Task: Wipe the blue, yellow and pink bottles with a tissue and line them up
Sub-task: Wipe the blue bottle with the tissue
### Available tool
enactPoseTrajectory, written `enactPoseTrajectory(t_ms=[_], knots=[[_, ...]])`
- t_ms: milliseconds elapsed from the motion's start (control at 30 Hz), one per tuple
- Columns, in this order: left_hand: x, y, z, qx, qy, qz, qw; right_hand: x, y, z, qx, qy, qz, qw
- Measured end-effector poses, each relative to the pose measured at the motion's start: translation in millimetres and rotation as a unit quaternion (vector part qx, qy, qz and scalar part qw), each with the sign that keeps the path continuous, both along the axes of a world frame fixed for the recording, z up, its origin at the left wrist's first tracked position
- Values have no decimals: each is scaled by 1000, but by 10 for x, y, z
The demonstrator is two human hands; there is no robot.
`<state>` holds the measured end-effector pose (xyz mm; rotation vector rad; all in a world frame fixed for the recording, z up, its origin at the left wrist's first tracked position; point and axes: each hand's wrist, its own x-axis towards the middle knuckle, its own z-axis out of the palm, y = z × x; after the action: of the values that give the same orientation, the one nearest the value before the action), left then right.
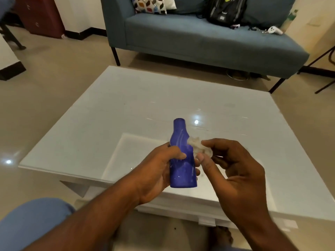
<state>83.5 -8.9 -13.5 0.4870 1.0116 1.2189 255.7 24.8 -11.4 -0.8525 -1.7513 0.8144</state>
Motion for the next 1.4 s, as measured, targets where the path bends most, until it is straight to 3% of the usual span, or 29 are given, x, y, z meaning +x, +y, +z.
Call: enactPoseTrajectory(t_ms=[233, 400, 467, 600, 733, 833, 1000, 1233, 1400], knots=[[153, 123, -115, -67, 22, 8, 997, -74, 96, -99, 111, -111, 7, 988], [105, 134, -130, -73, 36, 0, 997, -68, -39, -90, 170, -207, 100, 958], [98, 91, -148, -67, 54, -21, 996, 12, 79, -68, 188, -208, 70, 957], [131, -17, -188, -70, 44, -95, 992, 138, 343, 0, 135, -181, -11, 974], [84, 1, -180, -84, 16, -37, 996, -19, 23, -86, 146, -207, 113, 961], [69, -36, -156, -90, 45, -48, 994, -50, -98, -62, 174, -244, 179, 937], [262, -165, -119, -93, 108, -121, 982, 153, 241, -14, 138, -266, -9, 954], [166, -147, 36, -61, 56, -45, 996, -4, -264, 0, 165, -259, 157, 939], [300, -235, 6, -51, 148, -84, 984, 228, 143, 0, 156, -287, -15, 945]])
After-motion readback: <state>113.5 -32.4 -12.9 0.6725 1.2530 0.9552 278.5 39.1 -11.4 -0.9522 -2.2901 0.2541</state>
